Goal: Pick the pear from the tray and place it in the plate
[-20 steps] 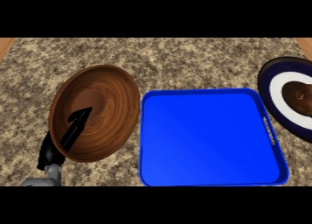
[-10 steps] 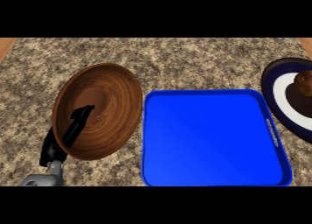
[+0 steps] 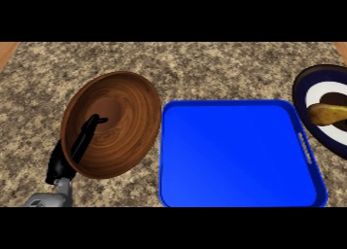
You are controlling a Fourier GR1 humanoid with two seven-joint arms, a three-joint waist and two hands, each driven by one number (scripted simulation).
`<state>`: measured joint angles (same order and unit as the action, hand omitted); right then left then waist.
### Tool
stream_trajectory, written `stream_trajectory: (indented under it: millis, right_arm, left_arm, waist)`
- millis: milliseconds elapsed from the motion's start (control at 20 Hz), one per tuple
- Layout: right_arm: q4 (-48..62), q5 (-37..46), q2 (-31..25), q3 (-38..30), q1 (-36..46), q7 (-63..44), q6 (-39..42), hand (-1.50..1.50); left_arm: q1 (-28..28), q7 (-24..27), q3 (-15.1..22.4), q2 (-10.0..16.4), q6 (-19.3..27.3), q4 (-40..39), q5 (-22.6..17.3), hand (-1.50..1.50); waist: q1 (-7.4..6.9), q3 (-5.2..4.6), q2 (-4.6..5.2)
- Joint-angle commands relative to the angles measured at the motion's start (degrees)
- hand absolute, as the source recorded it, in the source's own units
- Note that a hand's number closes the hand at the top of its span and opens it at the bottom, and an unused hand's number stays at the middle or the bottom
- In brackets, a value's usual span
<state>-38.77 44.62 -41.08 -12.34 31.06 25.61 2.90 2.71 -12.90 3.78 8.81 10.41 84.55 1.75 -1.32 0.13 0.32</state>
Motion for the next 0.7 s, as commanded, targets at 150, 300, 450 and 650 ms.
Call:
stream_trajectory:
  millis: [150,300,450,650]
  right_arm:
    - [8.8,-3.3,-0.3,-1.8,5.1,13.7,3.8,-1.5]
    - [7.3,-12.2,0.0,-7.9,5.0,20.4,10.2,-1.5]
    - [10.2,-19.6,-0.7,-13.9,6.2,22.7,17.4,-1.5]
    - [15.9,-23.6,-4.6,-17.6,6.7,22.4,25.2,-1.5]
  left_arm:
    - [-0.1,-3.0,1.4,-1.1,1.1,2.6,1.8,0.0]
    - [-0.4,0.2,0.6,-1.5,1.8,-1.2,2.1,0.0]
    - [-0.7,-0.4,-1.2,0.4,-0.2,0.0,0.2,0.0]
    - [0.1,-1.4,-1.4,0.5,-0.7,0.0,-0.2,0.0]
  waist:
    - [-0.1,0.0,0.05]
    - [1.42,0.0,-0.14]
    - [1.43,0.03,-0.27]
    - [0.78,-0.01,-0.01]
